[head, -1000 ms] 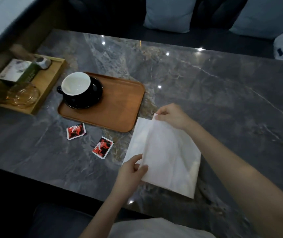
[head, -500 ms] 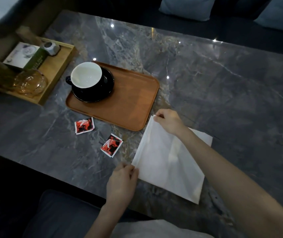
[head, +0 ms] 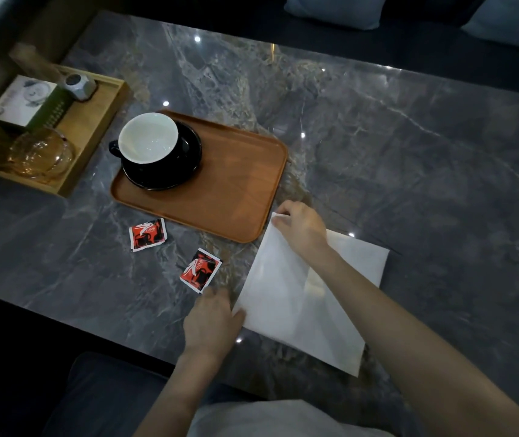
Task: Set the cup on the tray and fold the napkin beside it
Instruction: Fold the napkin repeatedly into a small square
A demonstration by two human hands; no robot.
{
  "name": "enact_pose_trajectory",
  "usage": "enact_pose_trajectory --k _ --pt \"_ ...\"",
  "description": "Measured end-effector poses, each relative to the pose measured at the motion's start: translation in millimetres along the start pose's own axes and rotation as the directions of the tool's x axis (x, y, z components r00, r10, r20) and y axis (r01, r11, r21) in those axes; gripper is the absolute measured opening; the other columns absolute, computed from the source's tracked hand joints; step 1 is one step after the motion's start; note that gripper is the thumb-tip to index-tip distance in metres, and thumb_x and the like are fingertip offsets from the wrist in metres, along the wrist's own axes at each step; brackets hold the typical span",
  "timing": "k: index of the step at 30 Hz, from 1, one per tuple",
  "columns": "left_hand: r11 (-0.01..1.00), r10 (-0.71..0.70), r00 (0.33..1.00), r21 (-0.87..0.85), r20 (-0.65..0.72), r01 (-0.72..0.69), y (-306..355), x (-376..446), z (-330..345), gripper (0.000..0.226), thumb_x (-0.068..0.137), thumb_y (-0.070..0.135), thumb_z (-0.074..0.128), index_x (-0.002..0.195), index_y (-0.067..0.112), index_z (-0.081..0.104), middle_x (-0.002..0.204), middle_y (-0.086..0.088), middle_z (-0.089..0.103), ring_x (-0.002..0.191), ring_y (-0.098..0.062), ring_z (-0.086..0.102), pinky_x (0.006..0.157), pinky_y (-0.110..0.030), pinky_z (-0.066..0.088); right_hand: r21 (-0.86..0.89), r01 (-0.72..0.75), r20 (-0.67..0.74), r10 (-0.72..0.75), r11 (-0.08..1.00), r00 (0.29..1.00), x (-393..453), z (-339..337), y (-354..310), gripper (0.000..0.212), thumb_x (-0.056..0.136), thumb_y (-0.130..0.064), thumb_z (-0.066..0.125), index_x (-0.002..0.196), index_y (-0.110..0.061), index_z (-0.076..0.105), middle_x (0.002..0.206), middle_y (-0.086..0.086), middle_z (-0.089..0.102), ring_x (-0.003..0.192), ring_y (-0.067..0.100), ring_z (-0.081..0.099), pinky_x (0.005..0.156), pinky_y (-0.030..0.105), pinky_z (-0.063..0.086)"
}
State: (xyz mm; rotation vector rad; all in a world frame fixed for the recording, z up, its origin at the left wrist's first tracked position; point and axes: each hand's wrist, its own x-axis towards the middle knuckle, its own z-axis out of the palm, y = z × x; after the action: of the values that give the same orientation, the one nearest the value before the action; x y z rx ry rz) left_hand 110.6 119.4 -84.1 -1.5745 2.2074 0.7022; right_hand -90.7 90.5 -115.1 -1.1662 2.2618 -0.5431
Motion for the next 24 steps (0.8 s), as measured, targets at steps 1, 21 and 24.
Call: enact_pose_trajectory --k 1,21,24 --pt "0.998 0.041 0.998 0.056 -0.046 -0.038 4.1 1.9 -0.9 0.030 0.084 0.033 0.057 0.103 0.010 0.052 0.112 -0.007 0.050 0.105 -0.026 0.053 0.077 -0.037 0.048 -0.052 0.033 -0.046 -0.036 0.998 0.998 -2.3 2.2 0.6 0.020 0.088 -0.024 0.055 0.101 -0.011 0.063 0.107 0.012 0.062 0.103 0.030 0.055 0.088 0.041 0.043" --pt "0.712 0.670 0.738 0.350 -0.081 -0.608 50.0 69.0 37.3 0.056 0.096 0.030 0.013 0.139 0.000 0.031 0.147 -0.016 0.034 0.138 -0.026 0.029 0.113 -0.036 0.010 -0.169 0.078 -0.089 -0.094 0.982 0.992 -88.9 21.2 51.7 0.053 0.094 -0.036 0.023 0.141 -0.013 0.033 0.151 0.004 0.033 0.141 0.018 0.027 0.116 0.033 0.008" --pt "0.712 0.666 0.740 0.377 -0.092 -0.593 48.5 71.6 39.5 0.057 0.095 0.033 0.018 0.140 0.000 0.030 0.148 -0.014 0.033 0.138 -0.026 0.030 0.113 -0.034 0.005 -0.339 -0.139 -0.149 0.093 0.930 0.985 -105.1 12.0 85.0 0.063 0.091 -0.044 0.011 0.146 -0.014 0.012 0.156 0.005 0.020 0.143 0.015 0.012 0.116 0.037 -0.005"
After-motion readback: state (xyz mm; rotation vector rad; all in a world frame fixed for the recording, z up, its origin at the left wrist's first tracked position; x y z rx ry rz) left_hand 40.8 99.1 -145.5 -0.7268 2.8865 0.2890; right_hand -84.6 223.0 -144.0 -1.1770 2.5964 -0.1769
